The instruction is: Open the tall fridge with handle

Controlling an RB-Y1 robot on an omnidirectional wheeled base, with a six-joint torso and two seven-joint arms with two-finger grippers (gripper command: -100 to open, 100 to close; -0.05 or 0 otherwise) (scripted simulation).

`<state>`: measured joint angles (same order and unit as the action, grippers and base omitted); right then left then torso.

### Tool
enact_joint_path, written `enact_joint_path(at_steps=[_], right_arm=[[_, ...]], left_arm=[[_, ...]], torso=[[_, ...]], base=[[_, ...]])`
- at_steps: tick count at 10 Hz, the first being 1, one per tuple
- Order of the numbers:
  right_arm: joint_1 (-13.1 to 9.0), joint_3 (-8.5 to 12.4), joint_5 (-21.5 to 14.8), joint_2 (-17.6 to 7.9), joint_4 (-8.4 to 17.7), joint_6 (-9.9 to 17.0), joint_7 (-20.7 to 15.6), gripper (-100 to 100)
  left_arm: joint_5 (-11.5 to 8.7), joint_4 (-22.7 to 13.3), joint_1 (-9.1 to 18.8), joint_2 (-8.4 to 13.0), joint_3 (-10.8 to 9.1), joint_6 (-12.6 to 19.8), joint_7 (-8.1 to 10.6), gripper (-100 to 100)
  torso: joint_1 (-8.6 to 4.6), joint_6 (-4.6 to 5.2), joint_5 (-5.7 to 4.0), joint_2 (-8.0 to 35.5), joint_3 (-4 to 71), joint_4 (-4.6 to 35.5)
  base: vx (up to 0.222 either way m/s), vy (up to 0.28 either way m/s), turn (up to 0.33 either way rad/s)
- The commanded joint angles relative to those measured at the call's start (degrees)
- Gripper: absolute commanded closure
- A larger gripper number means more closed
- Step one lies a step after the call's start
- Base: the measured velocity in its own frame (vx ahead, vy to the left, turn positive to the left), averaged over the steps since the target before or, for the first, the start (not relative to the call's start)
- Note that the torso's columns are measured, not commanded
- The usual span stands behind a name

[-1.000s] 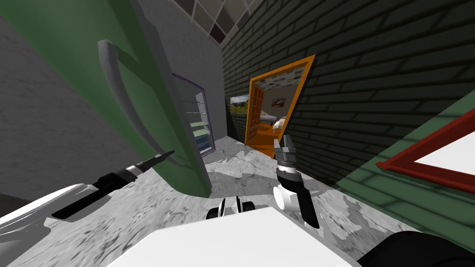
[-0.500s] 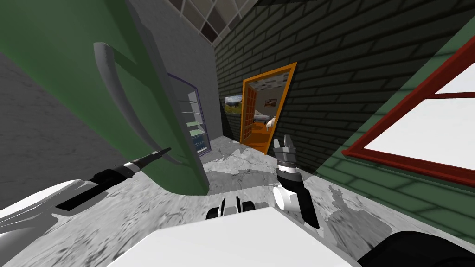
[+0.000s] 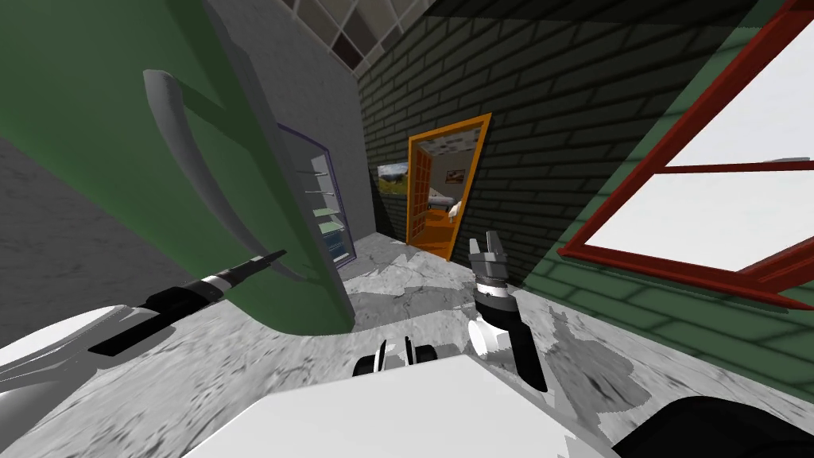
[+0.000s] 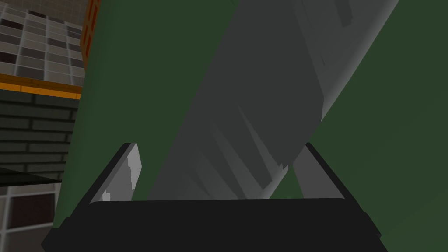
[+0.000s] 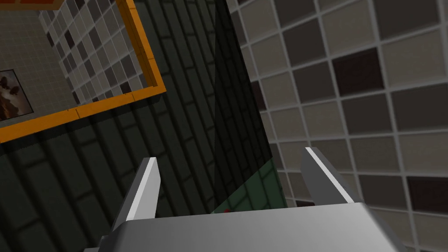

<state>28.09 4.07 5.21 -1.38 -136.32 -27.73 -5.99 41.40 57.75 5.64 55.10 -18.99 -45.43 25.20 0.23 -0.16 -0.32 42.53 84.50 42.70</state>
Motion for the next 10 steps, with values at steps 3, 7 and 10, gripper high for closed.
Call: enact_joint_path(at_steps=[3, 7, 10], right_arm=[[0.0, 0.0, 0.0, 0.0, 0.0, 0.0, 0.0, 0], [0.0, 0.0, 0.0, 0.0, 0.0, 0.0, 0.0, 0], [0.0, 0.0, 0.0, 0.0, 0.0, 0.0, 0.0, 0]], left_arm=[[5.1, -6.6, 5.6, -0.4, -4.3, -0.7, 2.69, -100], [10.0, -11.7, 8.4, -0.8, -6.58, -1.1, 4.82, -100], [9.3, -11.4, 8.5, -0.7, -6.11, -0.9, 4.56, 0]], torso=[[0.05, -0.09, 0.27, -0.4, 0.2, -0.3], [-0.21, 0.18, 0.31, -0.2, 0.1, -0.4], [-0.27, 0.14, 0.29, -0.4, 0.1, -0.5]], base=[[-0.061, -0.009, -0.085], [-0.101, -0.02, -0.16], [-0.018, 0.001, -0.007]])
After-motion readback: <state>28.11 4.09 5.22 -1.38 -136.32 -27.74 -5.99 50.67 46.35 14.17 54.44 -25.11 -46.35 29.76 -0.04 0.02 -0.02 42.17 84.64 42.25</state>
